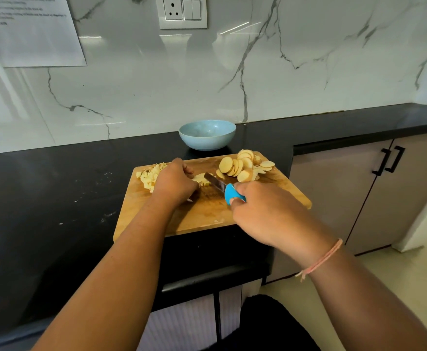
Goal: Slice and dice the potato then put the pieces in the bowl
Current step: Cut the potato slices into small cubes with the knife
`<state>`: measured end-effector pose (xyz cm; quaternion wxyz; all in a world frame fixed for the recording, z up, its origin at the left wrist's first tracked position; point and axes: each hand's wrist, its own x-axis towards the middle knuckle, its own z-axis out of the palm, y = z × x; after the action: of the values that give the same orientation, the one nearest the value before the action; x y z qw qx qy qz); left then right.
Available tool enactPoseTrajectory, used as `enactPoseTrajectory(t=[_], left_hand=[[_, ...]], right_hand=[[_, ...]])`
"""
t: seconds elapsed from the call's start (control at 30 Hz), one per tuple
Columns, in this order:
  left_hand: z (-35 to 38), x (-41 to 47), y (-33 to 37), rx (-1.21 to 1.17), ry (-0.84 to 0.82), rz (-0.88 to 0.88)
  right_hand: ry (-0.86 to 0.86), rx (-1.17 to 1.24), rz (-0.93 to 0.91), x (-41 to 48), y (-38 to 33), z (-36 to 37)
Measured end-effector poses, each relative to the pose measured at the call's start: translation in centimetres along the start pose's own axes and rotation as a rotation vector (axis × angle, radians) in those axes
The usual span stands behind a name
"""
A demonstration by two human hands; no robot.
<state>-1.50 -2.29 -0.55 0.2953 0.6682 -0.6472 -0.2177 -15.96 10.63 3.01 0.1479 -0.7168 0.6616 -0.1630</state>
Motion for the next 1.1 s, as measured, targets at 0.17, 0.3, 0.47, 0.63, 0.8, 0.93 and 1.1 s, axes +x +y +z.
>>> enactPoseTrajectory(t=[0.17,0.3,0.47,0.63,0.8,0.93,1.1], left_hand=[[0.0,0.0,0.2,-0.03,0.0,-0.044],[0.2,-0.1,0.3,-0.034,0.008,-0.068],[0.2,-0.1,0.4,-0.04,0.012,-0.08],[0.4,-0.1,0.5,-0.019,0.04,-0.077],[0.7,-0.3,0.6,-0.014,0.073,-0.05],[0.6,-0.4,0.5,-0.006,0.085,-0.031],[0.5,-0.2,0.1,-0.027,0.079,-0.021]], right_hand=[[0.005,-0.002,-0.007,1.9,-0.7,1.1],[-0.016,-0.011,0.004,2.8,-1.1,1.7],[-0.033,-0.027,0.009,3.9,-1.8,1.8],[-0.088,-0.053,-0.008,4.2,-2.2,0.7],[-0.097,-0.071,-0.015,3.0,-1.8,-0.1],[-0.068,-0.094,-0.04,0.8,-1.1,0.1],[-0.056,-0.102,-0.024,-0.2,-0.1,-0.2]])
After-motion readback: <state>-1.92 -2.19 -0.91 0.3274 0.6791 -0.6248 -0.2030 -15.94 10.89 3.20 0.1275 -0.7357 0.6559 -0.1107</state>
